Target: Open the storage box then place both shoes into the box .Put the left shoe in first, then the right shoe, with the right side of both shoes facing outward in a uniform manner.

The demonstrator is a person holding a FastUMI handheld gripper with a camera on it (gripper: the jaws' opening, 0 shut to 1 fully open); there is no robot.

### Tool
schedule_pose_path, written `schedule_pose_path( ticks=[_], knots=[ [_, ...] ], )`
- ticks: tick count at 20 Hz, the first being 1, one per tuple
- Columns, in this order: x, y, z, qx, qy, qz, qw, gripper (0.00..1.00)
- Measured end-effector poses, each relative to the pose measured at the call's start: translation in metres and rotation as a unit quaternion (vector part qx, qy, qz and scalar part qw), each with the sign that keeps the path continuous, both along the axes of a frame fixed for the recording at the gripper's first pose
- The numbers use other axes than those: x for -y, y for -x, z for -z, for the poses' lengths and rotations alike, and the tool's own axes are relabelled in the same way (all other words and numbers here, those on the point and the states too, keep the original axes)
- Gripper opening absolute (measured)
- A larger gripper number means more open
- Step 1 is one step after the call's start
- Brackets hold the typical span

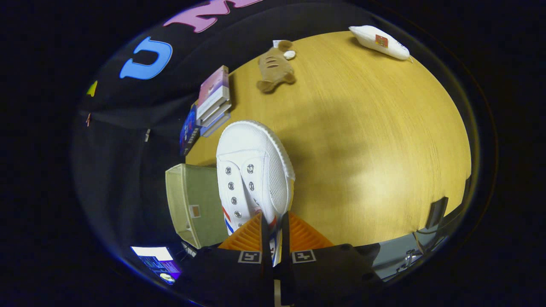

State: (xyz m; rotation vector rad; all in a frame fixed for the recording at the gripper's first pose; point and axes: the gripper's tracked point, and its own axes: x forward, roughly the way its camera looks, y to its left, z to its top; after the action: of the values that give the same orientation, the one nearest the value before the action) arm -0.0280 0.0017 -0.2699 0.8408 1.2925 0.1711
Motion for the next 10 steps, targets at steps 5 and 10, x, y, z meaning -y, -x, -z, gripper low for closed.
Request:
schedule_pose_path(
  ticks=[5, 10],
  knots=[
    [-0.076, -0.024, -0.080, 0.048, -0.048, -0.031, 0.997, 0.11],
    [-0.155, -0.033, -0.117, 0.050, -0.070, -0.068, 0.994, 0.11]
  ],
)
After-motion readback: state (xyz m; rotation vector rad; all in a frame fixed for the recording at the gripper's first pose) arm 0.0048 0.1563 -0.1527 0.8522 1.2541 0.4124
